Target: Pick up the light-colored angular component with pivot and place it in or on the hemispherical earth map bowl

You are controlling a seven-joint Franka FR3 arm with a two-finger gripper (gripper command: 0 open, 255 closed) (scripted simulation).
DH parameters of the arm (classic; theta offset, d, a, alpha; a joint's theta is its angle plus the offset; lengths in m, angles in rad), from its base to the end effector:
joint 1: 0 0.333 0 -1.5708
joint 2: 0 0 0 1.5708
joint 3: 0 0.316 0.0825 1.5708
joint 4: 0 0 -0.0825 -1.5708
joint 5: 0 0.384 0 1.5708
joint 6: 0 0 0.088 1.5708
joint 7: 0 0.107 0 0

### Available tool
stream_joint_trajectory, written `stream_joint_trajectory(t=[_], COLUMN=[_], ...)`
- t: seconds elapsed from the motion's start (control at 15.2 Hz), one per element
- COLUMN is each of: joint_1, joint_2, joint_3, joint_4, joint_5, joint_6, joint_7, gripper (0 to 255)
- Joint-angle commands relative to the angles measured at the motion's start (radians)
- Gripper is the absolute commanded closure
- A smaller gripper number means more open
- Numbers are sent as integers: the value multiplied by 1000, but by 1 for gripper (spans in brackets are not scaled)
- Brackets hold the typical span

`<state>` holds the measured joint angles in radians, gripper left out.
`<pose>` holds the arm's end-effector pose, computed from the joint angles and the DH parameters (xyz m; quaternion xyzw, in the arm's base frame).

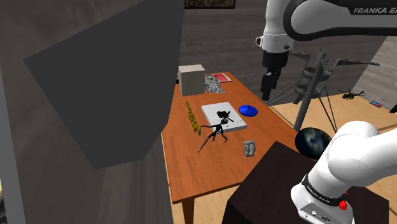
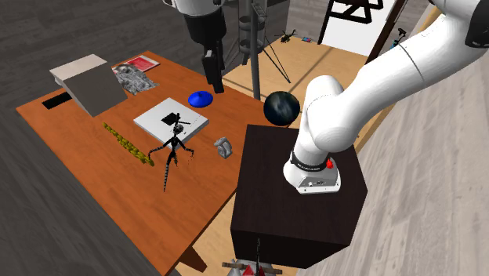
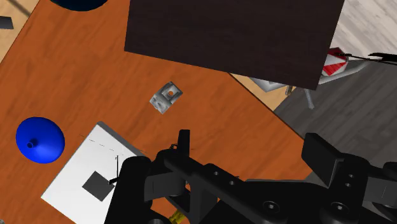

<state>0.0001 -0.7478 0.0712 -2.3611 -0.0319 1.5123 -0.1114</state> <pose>0.3090 0.0242 0.5711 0.9947 0.0803 -0.0522 0.0386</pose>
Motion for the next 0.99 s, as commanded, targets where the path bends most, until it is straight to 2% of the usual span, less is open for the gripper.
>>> stream_joint_trajectory(t=[0.0,0.46,0.92], joint_1=[0,-47,-108], joint_2=[0,-5,87], joint_3=[0,-26,-54], joint_4=[0,-233,-407], joint_5=[0,-23,-56], joint_6=[0,269,576], joint_7=[0,48,99], gripper=[0,0,0])
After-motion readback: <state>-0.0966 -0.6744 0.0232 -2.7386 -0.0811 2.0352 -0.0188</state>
